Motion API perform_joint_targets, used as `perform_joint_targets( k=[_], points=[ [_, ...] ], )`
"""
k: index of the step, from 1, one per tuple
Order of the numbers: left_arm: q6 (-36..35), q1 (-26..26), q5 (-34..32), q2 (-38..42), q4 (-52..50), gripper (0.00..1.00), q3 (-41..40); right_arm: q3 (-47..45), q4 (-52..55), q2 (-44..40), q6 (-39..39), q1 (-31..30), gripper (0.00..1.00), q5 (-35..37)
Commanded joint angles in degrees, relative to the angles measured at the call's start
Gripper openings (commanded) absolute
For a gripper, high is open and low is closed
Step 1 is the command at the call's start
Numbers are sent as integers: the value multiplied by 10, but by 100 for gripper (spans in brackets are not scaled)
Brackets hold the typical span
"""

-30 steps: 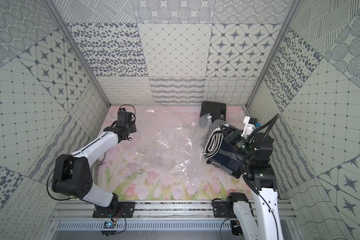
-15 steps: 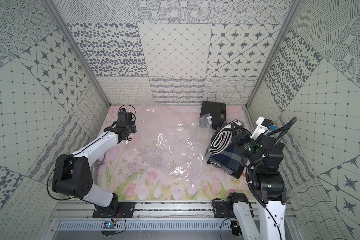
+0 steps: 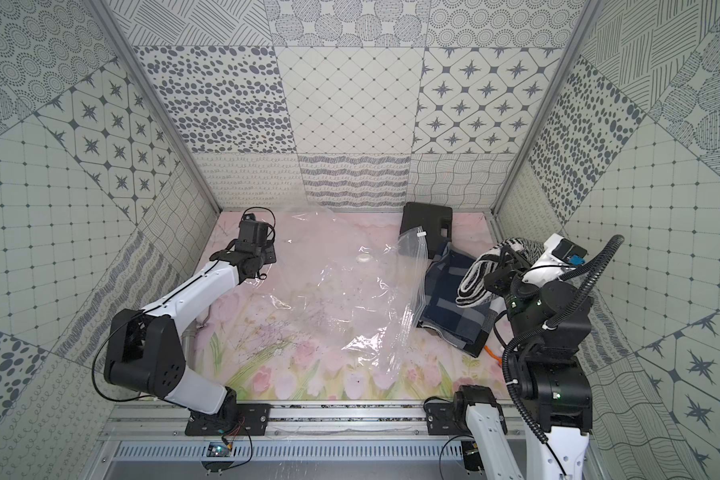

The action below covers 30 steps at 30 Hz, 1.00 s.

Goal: Take the blanket out of the vacuum bag
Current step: Place the blanket at the center of the board.

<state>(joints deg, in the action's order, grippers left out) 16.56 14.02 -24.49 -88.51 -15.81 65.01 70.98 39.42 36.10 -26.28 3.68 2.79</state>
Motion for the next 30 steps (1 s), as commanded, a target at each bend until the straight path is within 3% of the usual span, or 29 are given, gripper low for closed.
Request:
perform_joint_targets(
  k=[1,10,16,20,30],
  points=[
    [9,8,-27,7,-14,0,3,-13,-27,13,45,2,0,19],
    [1,8,-25,7,-13,0,-4,-70,-43,33,52,40,0,-4],
    [10,9,-11,26,-7,0,-26,-48,-96,115,17,130,0,-133],
    [1,9,-17,39,3,0,-41,-63,-155,150,-23,149,0,-166],
    [-14,9,-13,13,-1,0,-6,25,-209,258,-25,180,0,-216]
  ],
)
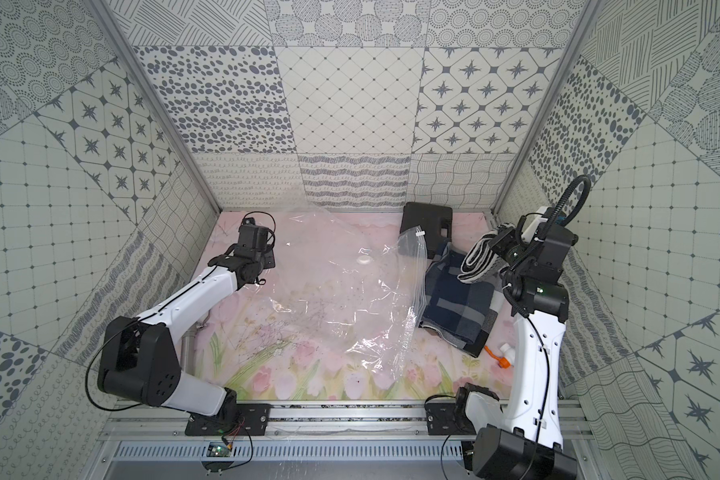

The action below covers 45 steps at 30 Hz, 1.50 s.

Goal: Take the blanket out of the vacuum bag
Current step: Place the blanket at the center of the board.

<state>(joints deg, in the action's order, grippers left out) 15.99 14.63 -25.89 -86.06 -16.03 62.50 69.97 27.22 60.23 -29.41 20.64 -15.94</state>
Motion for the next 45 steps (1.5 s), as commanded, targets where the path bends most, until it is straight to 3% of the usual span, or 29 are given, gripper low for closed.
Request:
perform_joint_targets(
  k=[1,12,16,22,37,45],
  points=[
    [-8,2,2,-17,0,0,25,47,-87,34,7,17,0,-34],
    [3,-6,-13,-34,-14,0,49,64,-177,170,-29,80,0,-133],
    [17,-41,-32,-55,-37,0,67,65,-232,193,-59,80,0,-154],
    [11,-107,-32,-146,-114,0,176,91,-281,233,-103,70,0,-175],
    [-14,-130,31,-188,-51,0,179,64,-361,257,-142,1,0,-39],
    [-3,-140,60,-189,-26,0,164,91,-324,255,-131,-70,0,20]
  ],
)
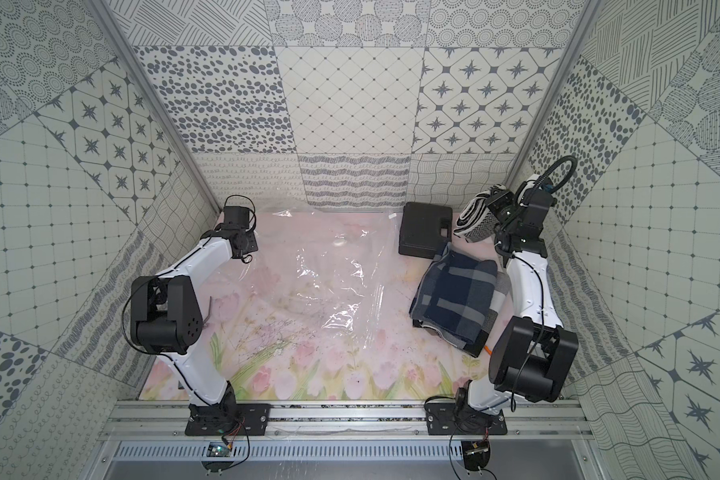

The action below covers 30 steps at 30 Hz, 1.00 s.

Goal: Take the blanket out of the vacuum bag
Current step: Place the blanket at the center of the board.

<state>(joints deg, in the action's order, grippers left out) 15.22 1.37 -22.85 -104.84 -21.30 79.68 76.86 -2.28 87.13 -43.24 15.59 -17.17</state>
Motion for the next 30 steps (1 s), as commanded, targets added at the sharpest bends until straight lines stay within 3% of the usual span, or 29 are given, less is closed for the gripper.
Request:
perform_joint_targets(
  k=[1,15,22,30],
  points=[
    [10,-9,38,-2,31,0,-12,19,-20,-22,10,-25,0,37],
    [36,-18,102,-30,61,0,-21,-225,70,-229,21,-65,0,162],
    [38,-18,103,-23,65,0,-31,-281,85,-244,10,-87,0,129],
    [29,-19,97,-17,60,0,-30,-285,158,-274,-3,-126,0,168]
  ],
)
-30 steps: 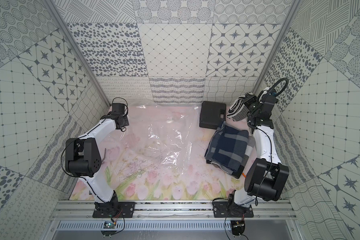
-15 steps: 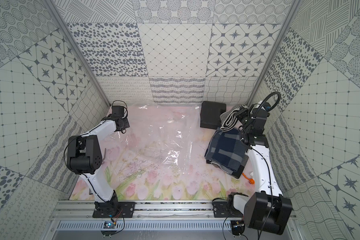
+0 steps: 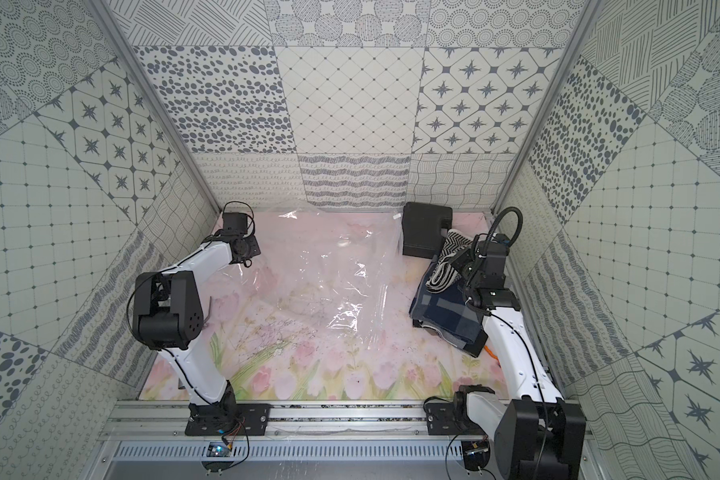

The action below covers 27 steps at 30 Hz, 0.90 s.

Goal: Take the blanket out of the vacuum bag
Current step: Place the blanket at the center of the board.

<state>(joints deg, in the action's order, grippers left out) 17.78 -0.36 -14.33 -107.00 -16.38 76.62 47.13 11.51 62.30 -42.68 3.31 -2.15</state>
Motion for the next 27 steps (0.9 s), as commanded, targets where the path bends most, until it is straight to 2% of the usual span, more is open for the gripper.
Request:
perform_joint_targets(
  k=[1,10,22,27],
  points=[
    [3,-1,12,3,11,0,0,12,31,-35,-12,-5,0,21],
    [3,-2,23,-6,7,0,4,-12,111,-117,-40,-20,0,44],
    [9,-1,41,2,8,0,0,-60,164,-169,-54,-20,0,58],
    [10,-1,43,6,9,0,-4,-57,221,-179,-64,-18,0,89]
  ],
)
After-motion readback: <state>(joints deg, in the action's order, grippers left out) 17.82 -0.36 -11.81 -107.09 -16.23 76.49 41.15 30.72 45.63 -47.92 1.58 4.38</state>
